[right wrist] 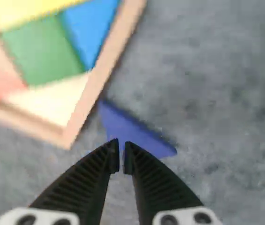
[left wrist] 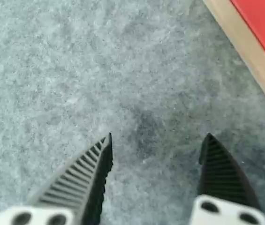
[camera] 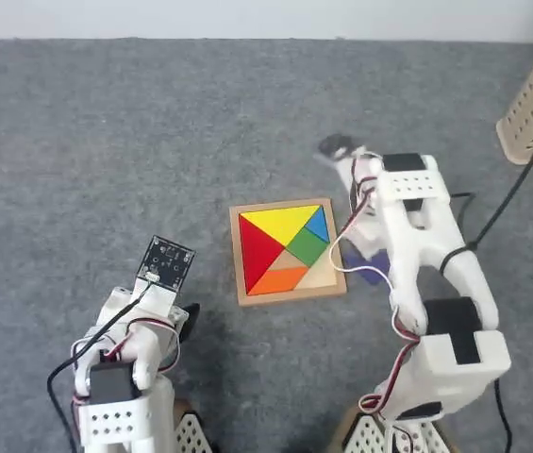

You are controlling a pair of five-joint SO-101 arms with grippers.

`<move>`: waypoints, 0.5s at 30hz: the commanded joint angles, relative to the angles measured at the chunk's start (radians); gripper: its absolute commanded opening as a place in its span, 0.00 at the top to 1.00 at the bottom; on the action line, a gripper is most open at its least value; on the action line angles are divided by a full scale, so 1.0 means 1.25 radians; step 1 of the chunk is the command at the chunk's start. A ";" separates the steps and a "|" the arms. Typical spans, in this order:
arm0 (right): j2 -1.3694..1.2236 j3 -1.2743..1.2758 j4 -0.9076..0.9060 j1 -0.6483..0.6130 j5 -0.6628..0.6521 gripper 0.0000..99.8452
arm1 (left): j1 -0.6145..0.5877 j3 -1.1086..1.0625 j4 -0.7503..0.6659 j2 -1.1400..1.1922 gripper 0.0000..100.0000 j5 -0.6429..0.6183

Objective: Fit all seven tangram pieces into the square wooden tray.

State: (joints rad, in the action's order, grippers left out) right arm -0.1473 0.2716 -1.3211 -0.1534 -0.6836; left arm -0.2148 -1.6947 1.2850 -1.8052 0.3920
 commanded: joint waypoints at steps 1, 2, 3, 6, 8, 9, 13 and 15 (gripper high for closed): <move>0.064 0.016 -0.003 0.008 -0.179 0.81 | 0.002 0.007 -0.001 -0.014 0.72 0.002; 0.062 0.026 0.013 0.006 -0.203 0.78 | 0.002 0.007 -0.001 -0.014 0.72 0.002; 0.062 0.041 0.037 0.003 -0.221 0.75 | 0.002 0.007 -0.001 -0.014 0.72 0.002; 0.064 0.098 0.104 -0.003 -0.276 0.71 | 0.002 0.007 -0.001 -0.014 0.72 0.002; 0.063 0.134 0.132 -0.003 -0.317 0.71 | 0.002 0.007 -0.001 -0.014 0.72 0.002; 0.062 0.151 0.145 -0.002 -0.330 0.71 | 0.002 0.007 -0.001 -0.014 0.72 0.002; 0.061 0.187 0.182 -0.001 -0.340 0.71 | 0.002 0.007 -0.001 -0.014 0.72 0.002; 0.061 0.189 0.181 -0.001 -0.340 0.71 | 0.002 0.007 -0.001 -0.014 0.72 0.002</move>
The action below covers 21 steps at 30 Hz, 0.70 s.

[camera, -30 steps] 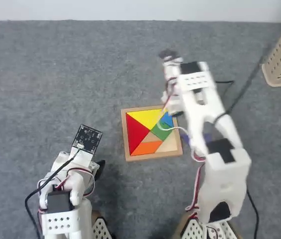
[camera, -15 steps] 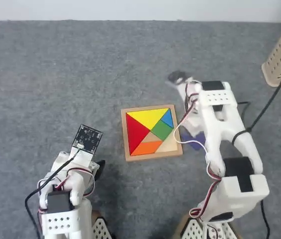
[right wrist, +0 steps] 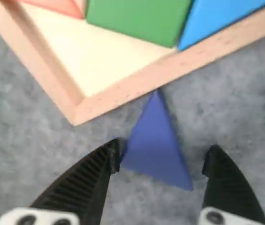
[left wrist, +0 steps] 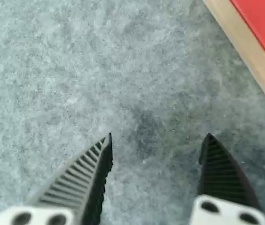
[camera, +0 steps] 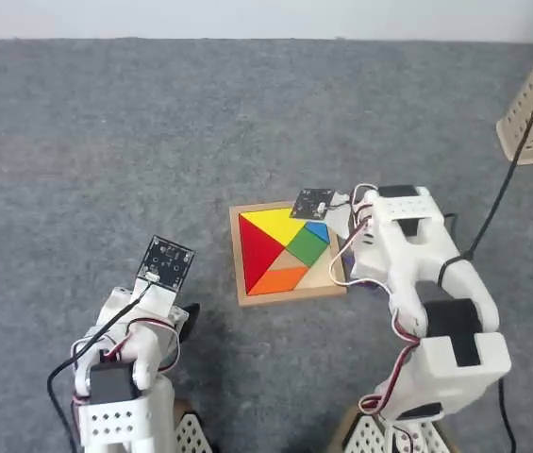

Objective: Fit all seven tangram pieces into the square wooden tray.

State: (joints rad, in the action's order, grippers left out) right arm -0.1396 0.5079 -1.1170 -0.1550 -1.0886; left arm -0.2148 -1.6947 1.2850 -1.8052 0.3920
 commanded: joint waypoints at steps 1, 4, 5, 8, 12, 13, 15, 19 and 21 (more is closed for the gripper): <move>0.055 0.000 0.018 0.001 -0.016 0.71 | 0.002 0.007 -0.001 -0.014 0.72 0.002; 0.053 0.002 0.012 0.001 -0.015 0.72 | 0.002 0.007 -0.001 -0.014 0.72 0.002; 0.053 0.009 0.012 0.001 -0.015 0.75 | 0.002 0.007 -0.001 -0.014 0.72 0.002; 0.053 0.033 0.015 0.001 -0.015 0.85 | 0.002 0.007 -0.001 -0.014 0.72 0.002; 0.053 0.054 0.014 0.002 -0.014 0.91 | 0.002 0.007 -0.001 -0.014 0.72 0.002; 0.055 0.055 0.013 0.002 -0.010 0.91 | 0.002 0.007 -0.001 -0.014 0.72 0.002; 0.056 0.054 0.014 0.002 0.034 0.91 | 0.002 0.007 -0.001 -0.014 0.72 0.002; 0.063 0.052 0.014 0.002 0.109 0.91 | 0.002 0.007 -0.001 -0.014 0.72 0.002; 0.063 0.052 0.013 0.003 0.139 0.91 | 0.002 0.007 -0.001 -0.014 0.72 0.002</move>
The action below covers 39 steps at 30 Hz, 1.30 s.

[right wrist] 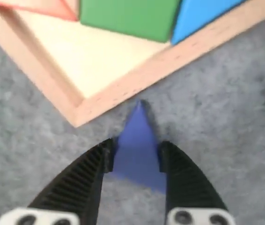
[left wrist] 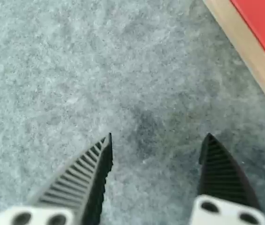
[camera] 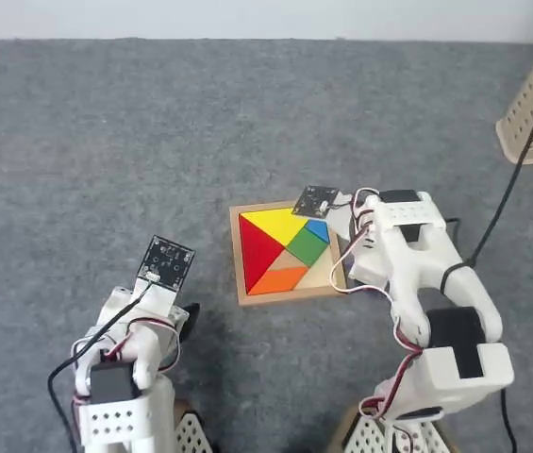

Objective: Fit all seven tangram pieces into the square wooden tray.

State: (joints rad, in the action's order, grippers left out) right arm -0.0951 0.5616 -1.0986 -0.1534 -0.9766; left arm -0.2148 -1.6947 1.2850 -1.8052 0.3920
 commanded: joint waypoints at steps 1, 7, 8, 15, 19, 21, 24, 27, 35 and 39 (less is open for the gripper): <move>0.028 0.009 -0.003 0.008 0.061 0.91 | 0.002 0.007 -0.001 -0.014 0.72 0.002; 0.028 -0.039 -0.034 0.067 0.149 0.92 | 0.002 0.007 -0.001 -0.014 0.72 0.002; 0.028 -0.061 -0.055 0.075 0.173 0.92 | 0.002 0.007 -0.001 -0.014 0.72 0.002; 0.028 -0.206 -0.182 0.080 0.374 0.91 | 0.002 0.007 -0.001 -0.014 0.72 0.002; 0.028 -0.239 -0.185 0.080 0.460 0.91 | 0.002 0.007 -0.001 -0.014 0.72 0.002; 0.029 -0.245 -0.185 0.080 0.493 0.91 | 0.002 0.007 -0.001 -0.014 0.72 0.002; 0.029 -0.250 -0.188 0.080 0.535 0.91 | 0.002 0.007 -0.001 -0.014 0.72 0.002; 0.029 -0.248 -0.192 0.079 0.528 0.91 | 0.002 0.007 -0.001 -0.014 0.72 0.002; 0.154 -0.056 -0.138 0.035 0.389 0.78 | 0.002 0.007 -0.001 -0.014 0.72 0.002; 0.241 0.043 -0.075 0.033 0.350 0.78 | 0.002 0.007 -0.001 -0.014 0.72 0.002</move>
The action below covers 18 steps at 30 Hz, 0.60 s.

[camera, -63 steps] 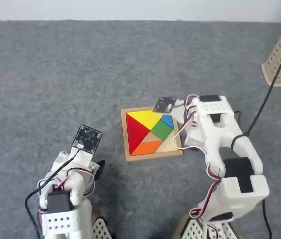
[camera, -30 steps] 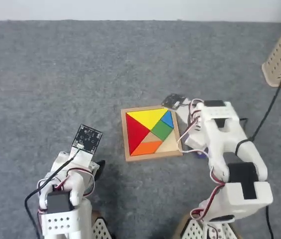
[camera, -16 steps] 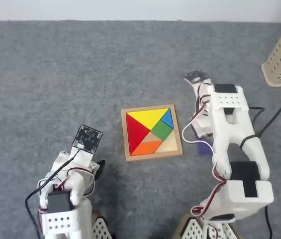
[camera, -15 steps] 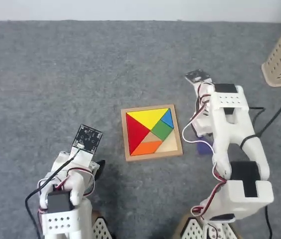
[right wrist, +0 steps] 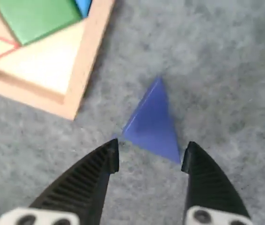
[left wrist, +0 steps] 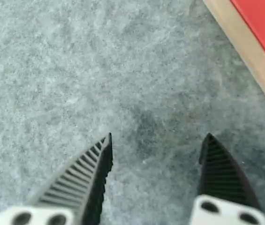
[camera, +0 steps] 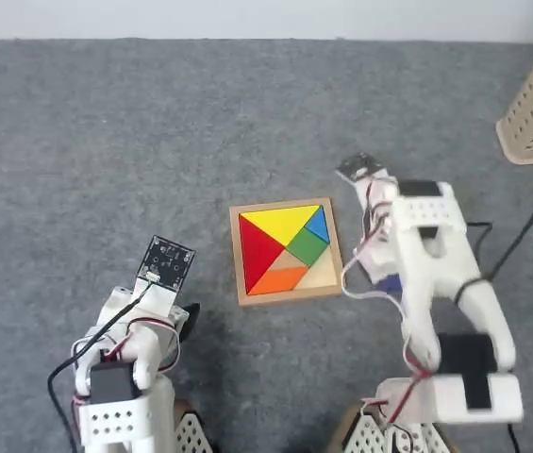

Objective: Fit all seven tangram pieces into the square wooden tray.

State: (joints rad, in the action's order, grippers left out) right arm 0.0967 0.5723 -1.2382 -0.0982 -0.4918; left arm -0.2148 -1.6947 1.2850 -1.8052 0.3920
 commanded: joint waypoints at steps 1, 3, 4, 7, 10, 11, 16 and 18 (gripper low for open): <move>0.089 0.039 0.037 -0.012 -0.045 0.78 | 0.002 0.007 -0.001 -0.014 0.72 0.002; 0.073 0.043 0.037 -0.012 -0.052 0.78 | 0.002 0.007 -0.001 -0.014 0.72 0.002; 0.058 0.042 0.037 -0.012 -0.059 0.78 | 0.002 0.007 -0.001 -0.014 0.72 0.002; 0.006 0.038 0.046 -0.013 -0.091 0.78 | 0.002 0.007 -0.001 -0.014 0.72 0.002; -0.045 0.038 0.088 -0.020 -0.085 0.78 | 0.002 0.007 -0.001 -0.014 0.72 0.002; -0.061 0.038 0.101 -0.021 -0.079 0.78 | 0.002 0.007 -0.001 -0.014 0.72 0.002; -0.132 0.015 0.121 -0.020 -0.075 0.78 | 0.002 0.007 -0.001 -0.014 0.72 0.002; -0.157 0.004 0.121 -0.020 -0.075 0.78 | 0.002 0.007 -0.001 -0.014 0.72 0.002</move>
State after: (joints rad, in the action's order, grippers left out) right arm -0.0675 0.6168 -1.1032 -0.1135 -0.5854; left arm -0.2148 -1.6947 1.2850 -1.8052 0.3920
